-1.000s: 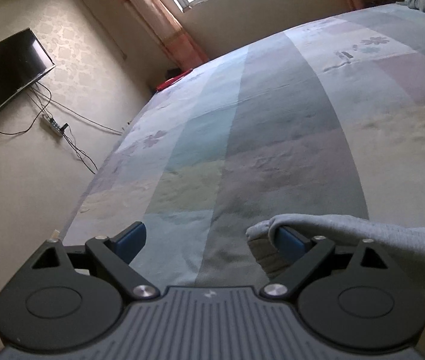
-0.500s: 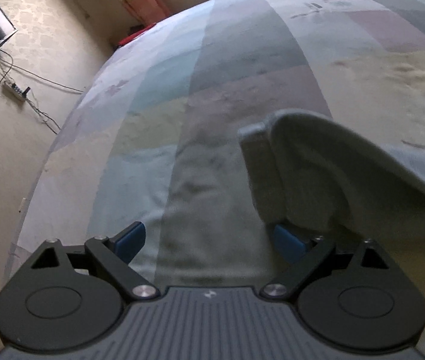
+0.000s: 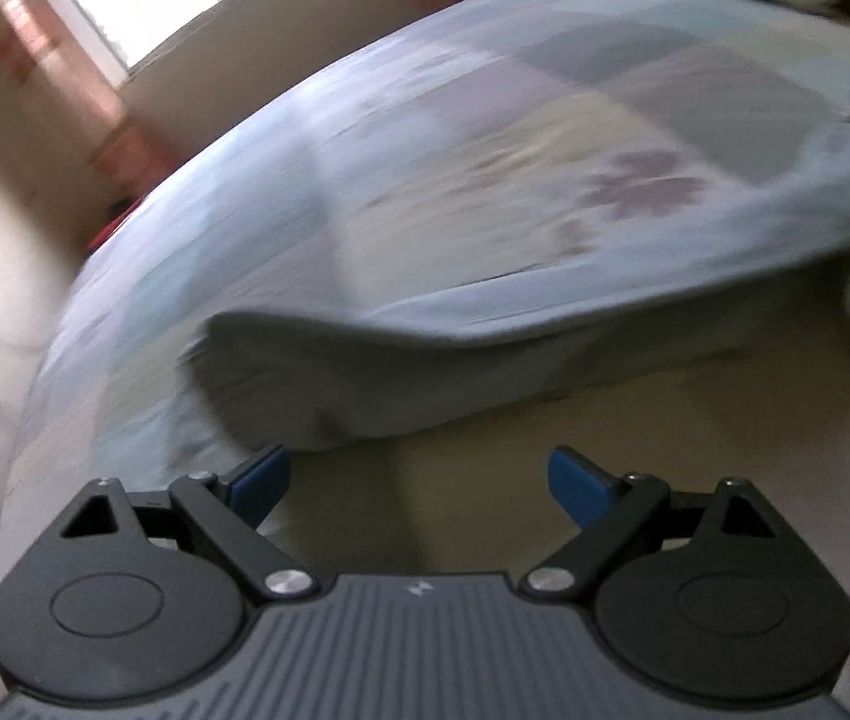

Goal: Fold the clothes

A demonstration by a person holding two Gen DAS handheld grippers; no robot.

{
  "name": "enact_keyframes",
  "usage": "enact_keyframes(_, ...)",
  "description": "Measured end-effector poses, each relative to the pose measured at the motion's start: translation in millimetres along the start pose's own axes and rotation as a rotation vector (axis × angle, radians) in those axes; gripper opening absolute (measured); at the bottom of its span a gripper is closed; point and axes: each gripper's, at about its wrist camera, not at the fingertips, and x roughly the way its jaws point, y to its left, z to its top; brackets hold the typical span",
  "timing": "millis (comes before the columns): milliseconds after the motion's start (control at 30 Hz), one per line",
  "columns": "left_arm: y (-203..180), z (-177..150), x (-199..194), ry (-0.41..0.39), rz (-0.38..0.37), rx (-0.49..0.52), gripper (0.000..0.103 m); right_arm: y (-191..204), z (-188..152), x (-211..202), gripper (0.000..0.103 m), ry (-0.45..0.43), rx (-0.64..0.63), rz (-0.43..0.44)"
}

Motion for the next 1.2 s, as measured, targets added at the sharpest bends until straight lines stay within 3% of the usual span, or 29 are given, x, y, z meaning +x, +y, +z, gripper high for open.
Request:
enact_keyframes(267, -111.0, 9.0, -36.8, -0.097, -0.228, 0.142, 0.093, -7.2, -27.0, -12.5, 0.103, -0.015, -0.063, 0.007)
enact_keyframes(433, -166.3, 20.2, -42.9, -0.117, -0.289, 0.219, 0.093, -12.7, -36.2, -10.3, 0.103, -0.074, -0.063, 0.012)
enact_keyframes(567, -192.2, 31.2, -53.5, -0.142, -0.341, 0.217, 0.093, -15.0, -43.3, -12.6, 0.103, -0.109, -0.088, 0.019)
enact_keyframes(700, -206.9, 31.3, -65.5, -0.143, -0.353, 0.229, 0.093, -17.8, -45.7, -18.2, 0.103, -0.105, -0.090, 0.028)
enact_keyframes(800, -210.6, 26.2, -70.3, -0.112, -0.305, 0.249, 0.093, -18.2, -50.7, -18.5, 0.103, -0.134, -0.093, 0.030)
enact_keyframes(1000, -191.2, 15.8, -87.3, -0.098, -0.287, 0.143, 0.093, -19.7, -45.0, -26.0, 0.103, -0.100, -0.079, 0.038)
enact_keyframes(1200, -170.7, 22.5, -81.1, -0.091, -0.216, 0.105, 0.095, -36.8, -23.9, -80.5, 0.103, -0.220, 0.004, 0.115)
